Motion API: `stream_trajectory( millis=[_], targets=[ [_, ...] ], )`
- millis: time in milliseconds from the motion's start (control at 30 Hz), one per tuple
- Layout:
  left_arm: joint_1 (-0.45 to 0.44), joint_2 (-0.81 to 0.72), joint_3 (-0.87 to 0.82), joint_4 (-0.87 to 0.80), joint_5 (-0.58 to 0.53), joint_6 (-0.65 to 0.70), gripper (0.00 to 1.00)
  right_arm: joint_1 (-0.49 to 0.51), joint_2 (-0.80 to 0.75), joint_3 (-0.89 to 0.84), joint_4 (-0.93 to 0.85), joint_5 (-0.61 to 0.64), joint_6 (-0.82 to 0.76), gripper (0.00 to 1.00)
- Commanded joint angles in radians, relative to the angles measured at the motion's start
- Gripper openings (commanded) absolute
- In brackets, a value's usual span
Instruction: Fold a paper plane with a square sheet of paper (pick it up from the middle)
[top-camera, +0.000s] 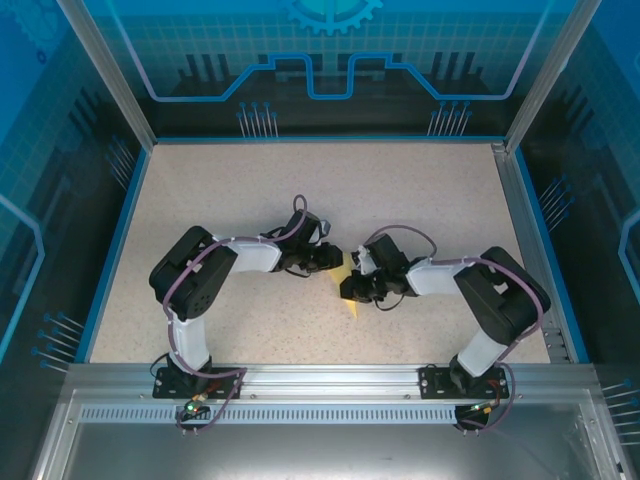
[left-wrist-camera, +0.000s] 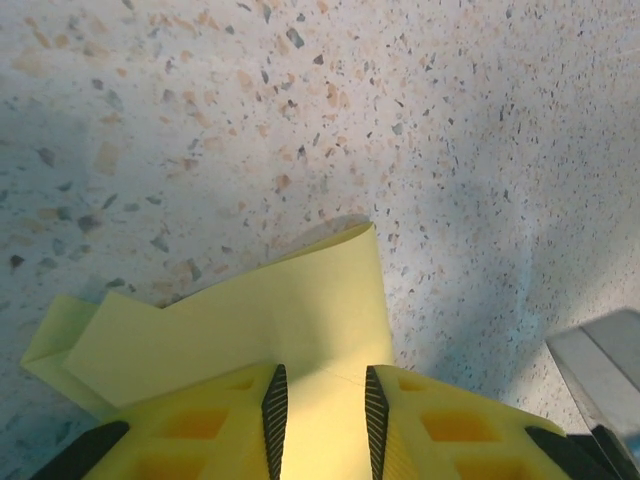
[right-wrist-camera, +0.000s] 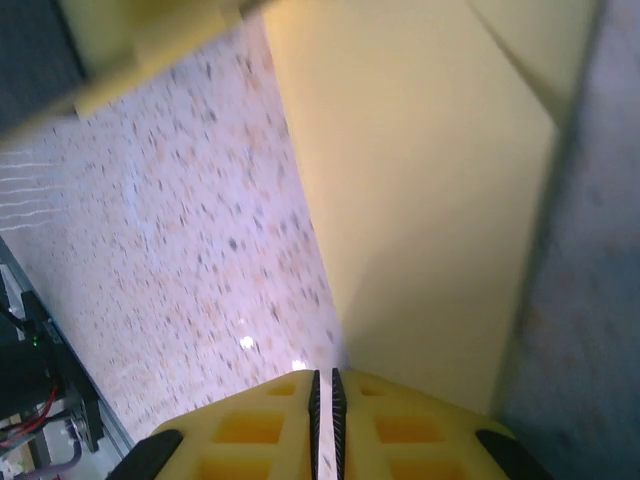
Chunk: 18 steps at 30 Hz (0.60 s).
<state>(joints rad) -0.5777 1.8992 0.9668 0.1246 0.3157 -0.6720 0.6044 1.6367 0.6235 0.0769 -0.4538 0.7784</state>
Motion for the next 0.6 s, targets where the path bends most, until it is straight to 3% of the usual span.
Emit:
stream_trajectory(
  millis=[0, 400, 467, 567],
  targets=[
    [0.029, 0.048, -0.015, -0.048, -0.047, -0.011, 0.31, 0.020, -0.051, -0.072, -0.069, -0.013, 0.001, 0.15],
    [0.030, 0.031, -0.004, -0.067, -0.037, -0.018, 0.33, 0.031, -0.304, -0.238, -0.222, 0.046, -0.034, 0.26],
    [0.027, 0.013, 0.002, -0.077, -0.032, -0.033, 0.35, 0.010, -0.358, -0.224, -0.263, 0.041, -0.033, 0.27],
    [0.024, -0.016, 0.035, -0.147, -0.077, -0.070, 0.44, -0.029, -0.430, -0.165, -0.418, 0.122, -0.024, 0.37]
  ],
)
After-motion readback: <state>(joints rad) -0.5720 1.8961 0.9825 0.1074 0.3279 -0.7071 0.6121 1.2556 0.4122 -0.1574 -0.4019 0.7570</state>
